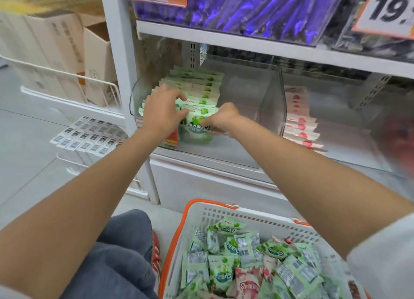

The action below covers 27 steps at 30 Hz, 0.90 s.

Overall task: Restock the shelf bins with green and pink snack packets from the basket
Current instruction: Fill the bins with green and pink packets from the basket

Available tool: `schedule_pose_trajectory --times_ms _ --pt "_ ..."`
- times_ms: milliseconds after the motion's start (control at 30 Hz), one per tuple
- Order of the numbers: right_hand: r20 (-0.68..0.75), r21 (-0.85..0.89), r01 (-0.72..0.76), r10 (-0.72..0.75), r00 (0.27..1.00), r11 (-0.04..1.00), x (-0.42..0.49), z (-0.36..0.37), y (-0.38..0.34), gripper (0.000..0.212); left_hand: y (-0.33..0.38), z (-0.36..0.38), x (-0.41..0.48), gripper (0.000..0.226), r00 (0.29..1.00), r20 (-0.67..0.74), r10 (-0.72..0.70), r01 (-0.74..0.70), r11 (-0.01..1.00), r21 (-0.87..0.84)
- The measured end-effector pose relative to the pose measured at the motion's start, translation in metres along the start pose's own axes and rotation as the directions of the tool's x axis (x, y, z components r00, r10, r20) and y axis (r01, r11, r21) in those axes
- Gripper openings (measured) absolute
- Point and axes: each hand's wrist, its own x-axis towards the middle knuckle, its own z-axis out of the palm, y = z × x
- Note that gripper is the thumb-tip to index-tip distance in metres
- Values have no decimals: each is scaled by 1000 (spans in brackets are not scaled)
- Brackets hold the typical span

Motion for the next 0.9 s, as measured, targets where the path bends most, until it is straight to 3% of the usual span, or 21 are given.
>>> schedule_pose_trajectory --times_ms 100,233,333,433,700,800,867,900 --pt "166 -3 -71 71 984 997 -4 0 -4 26 -3 -1 0 22 999 12 -51 51 998 -45" --pt "311 -37 -112 118 943 993 -6 0 -5 21 -6 2 -1 22 995 42 -91 96 986 -134" --pt "314 -27 -119 121 942 993 -9 4 -10 10 -7 3 -1 21 996 22 -87 90 986 -142" --pt "207 -12 -168 167 964 986 -2 9 -9 43 -8 4 -2 22 998 -1 -69 68 990 -126" --pt "337 -193 -172 230 913 966 0 15 -15 44 -7 5 -3 22 998 -16 -54 52 994 -97" --pt "200 -112 -123 144 969 986 -8 6 -12 52 4 -1 -12 18 995 -93 -21 18 999 -28" --pt "-45 -69 51 -55 998 996 -22 -3 -6 40 17 -7 -23 13 990 -134 32 -36 999 -28" --pt "-166 -92 184 -197 966 979 -30 -7 -1 31 25 -10 -29 12 988 -141 61 -70 996 -60"
